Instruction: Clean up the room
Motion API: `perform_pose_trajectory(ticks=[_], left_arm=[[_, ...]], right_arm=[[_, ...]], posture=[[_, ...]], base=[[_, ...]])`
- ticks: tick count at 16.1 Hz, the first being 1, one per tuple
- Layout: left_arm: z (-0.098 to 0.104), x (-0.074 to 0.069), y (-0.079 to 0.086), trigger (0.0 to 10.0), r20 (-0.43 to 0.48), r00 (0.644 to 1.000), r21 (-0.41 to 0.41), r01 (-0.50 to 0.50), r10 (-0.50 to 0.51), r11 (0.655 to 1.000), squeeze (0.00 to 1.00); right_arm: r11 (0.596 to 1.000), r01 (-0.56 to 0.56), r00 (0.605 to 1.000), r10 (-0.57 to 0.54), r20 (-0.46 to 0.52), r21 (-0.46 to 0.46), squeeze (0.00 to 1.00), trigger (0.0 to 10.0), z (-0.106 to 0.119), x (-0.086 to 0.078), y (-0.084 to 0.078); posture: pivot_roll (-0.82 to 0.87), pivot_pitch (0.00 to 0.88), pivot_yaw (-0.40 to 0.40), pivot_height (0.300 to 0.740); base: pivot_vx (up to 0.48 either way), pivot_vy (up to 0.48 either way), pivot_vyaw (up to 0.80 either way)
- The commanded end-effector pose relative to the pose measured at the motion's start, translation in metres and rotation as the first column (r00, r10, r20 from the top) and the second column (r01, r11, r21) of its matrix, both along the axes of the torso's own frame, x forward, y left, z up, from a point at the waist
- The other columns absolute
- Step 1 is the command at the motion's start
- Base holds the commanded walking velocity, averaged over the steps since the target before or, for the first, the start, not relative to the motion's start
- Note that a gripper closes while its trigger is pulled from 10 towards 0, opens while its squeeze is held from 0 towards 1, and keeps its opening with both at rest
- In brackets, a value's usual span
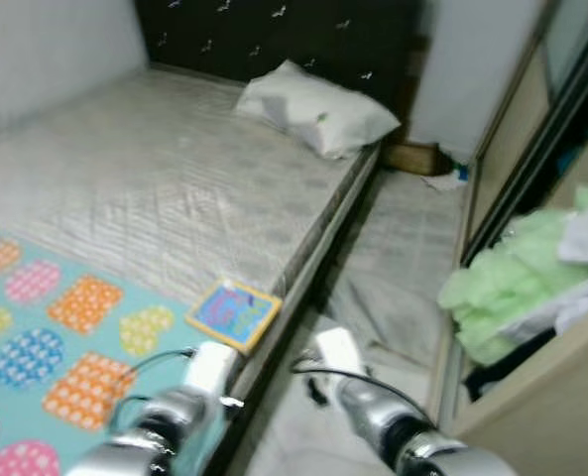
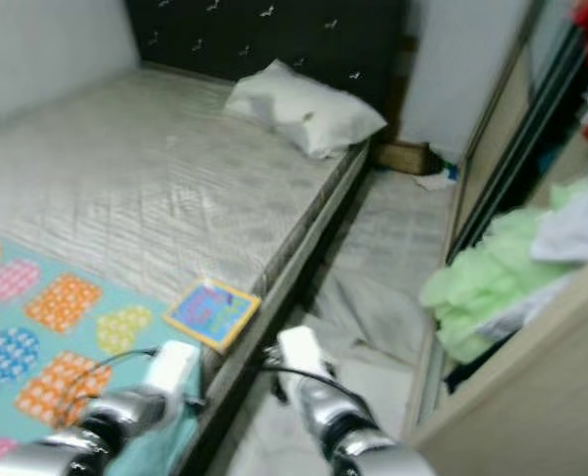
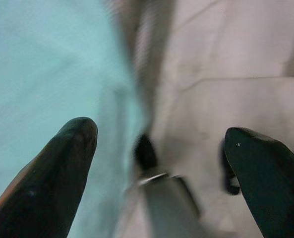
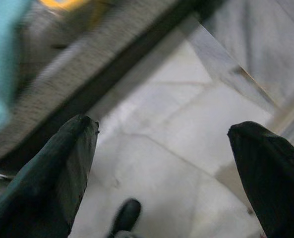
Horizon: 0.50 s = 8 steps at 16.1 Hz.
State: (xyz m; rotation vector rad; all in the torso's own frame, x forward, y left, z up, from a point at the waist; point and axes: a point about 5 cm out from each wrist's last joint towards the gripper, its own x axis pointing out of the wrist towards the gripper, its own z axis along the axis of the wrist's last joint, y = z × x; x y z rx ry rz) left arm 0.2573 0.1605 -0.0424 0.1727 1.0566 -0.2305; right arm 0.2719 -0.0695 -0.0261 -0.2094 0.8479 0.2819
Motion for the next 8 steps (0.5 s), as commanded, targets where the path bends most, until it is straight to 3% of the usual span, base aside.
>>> perform_pose_trajectory(ticks=[1, 3, 6, 8], left_arm=[[0.003, 0.004, -0.003, 10.0, 0.015, 1.0, -0.01, 0.007, -0.007, 1.0, 0.0], [0.004, 0.005, -0.003, 10.0, 0.026, 1.0, -0.011, 0.002, -0.002, 1.0, 0.0], [0.018, 0.024, -0.004, 10.0, 0.136, 0.991, -0.016, -0.002, 0.004, 1.0, 0.0], [0.027, 0.034, -0.003, 10.0, 0.176, 0.983, -0.066, -0.047, 0.058, 0.997, 0.0]], right_arm=[[1.0, -0.005, 1.0, 0.005, 0.007, 0.001, 0.0, 10.0, 0.002, 0.002, 0.001], [1.0, -0.016, 1.0, 0.016, 0.015, 0.005, 0.0, 10.0, 0.003, 0.003, 0.003], [0.998, -0.053, 0.994, 0.051, 0.092, 0.021, 0.0, 10.0, 0.015, 0.014, 0.011], [0.997, -0.079, 0.985, 0.076, 0.153, 0.017, 0.0, 10.0, 0.026, 0.024, 0.013]], posture=[[-0.11, 0.0, -0.023, 0.74], [-0.11, 0.0, -0.023, 0.74], [-0.11, 0.0, -0.023, 0.74], [-0.11, 0.0, -0.027, 0.74]], base=[[0.0, 0.0, 0.8], [0.0, 0.0, 0.8], [0.0, 0.0, 0.8], [0.0, 0.0, 0.8]])
